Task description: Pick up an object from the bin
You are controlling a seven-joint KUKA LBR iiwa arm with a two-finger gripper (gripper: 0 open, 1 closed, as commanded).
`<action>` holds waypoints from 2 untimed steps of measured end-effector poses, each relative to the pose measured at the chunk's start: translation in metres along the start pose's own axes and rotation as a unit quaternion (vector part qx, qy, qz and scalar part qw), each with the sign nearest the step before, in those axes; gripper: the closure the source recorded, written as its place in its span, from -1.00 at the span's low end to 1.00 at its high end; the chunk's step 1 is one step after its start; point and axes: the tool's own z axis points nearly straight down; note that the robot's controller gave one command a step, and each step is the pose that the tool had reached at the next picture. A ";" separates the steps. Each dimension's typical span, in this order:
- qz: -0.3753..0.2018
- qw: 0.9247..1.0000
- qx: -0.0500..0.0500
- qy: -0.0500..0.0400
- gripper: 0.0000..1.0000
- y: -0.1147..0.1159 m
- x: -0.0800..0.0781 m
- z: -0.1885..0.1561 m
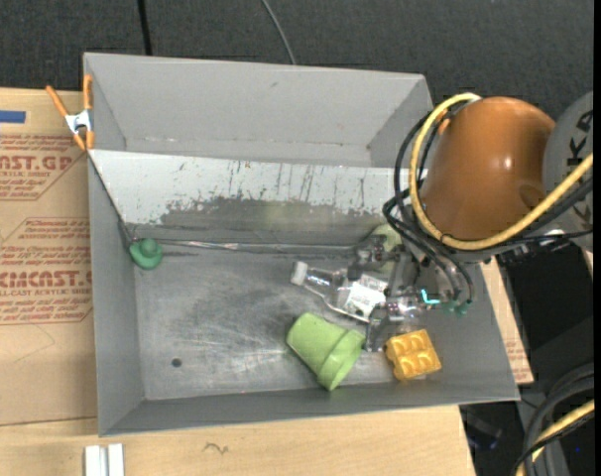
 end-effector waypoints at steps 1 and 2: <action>0.000 1.000 0.000 -0.004 -1.00 0.000 -0.001 -0.003; 0.047 0.999 0.000 -0.006 -1.00 0.000 -0.002 0.074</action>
Offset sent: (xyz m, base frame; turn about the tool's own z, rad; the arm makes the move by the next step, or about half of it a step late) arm -0.0004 -0.0001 -0.1735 0.2112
